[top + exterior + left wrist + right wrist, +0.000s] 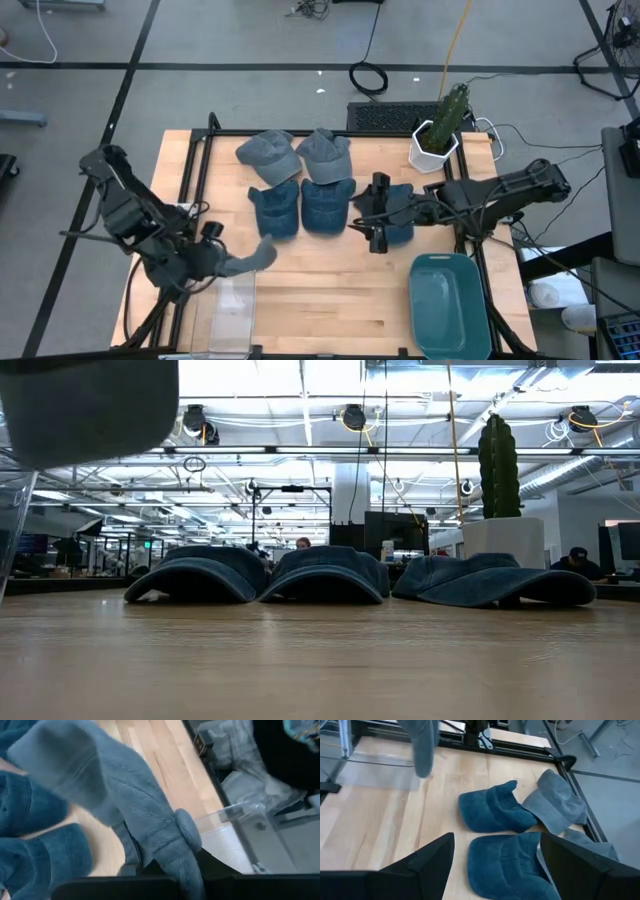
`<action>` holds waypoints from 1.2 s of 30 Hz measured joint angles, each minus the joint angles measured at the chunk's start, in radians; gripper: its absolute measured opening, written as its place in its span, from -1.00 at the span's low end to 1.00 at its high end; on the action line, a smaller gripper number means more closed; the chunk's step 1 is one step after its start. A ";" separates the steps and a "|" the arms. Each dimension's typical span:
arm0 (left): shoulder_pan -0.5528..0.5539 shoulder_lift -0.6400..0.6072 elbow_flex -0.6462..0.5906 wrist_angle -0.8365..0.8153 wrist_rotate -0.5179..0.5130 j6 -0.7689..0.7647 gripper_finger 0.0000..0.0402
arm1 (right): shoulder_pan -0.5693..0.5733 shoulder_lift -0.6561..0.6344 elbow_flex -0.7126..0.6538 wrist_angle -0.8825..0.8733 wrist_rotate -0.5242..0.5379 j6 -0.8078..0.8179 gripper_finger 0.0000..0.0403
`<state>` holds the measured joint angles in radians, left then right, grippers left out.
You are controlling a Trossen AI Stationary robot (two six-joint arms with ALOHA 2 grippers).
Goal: Pick & Place hat
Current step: Put the right gray cap into the transparent bin
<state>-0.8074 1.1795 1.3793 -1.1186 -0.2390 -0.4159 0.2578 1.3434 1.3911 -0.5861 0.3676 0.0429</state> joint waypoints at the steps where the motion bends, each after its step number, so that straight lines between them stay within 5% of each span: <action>1: 0.000 0.000 0.006 0.001 -0.005 -0.010 -1.00 | -0.003 0.000 0.000 -0.002 0.001 0.000 0.40; 9: -0.052 0.007 0.009 -0.054 -0.036 -0.198 -1.00 | -0.030 -0.004 0.000 -0.112 0.001 0.044 0.40; 19: -0.254 0.111 0.011 -0.047 -0.200 -0.420 -1.00 | -0.019 -0.005 0.000 -0.115 -0.002 0.084 0.40; 36: -0.287 0.220 0.010 0.022 -0.129 -0.520 -1.00 | -0.020 -0.005 0.000 -0.095 0.001 0.075 0.40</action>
<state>-1.0943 1.3999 1.3895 -1.0966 -0.3680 -0.9360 0.2375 1.3388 1.3911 -0.6815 0.3687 0.1181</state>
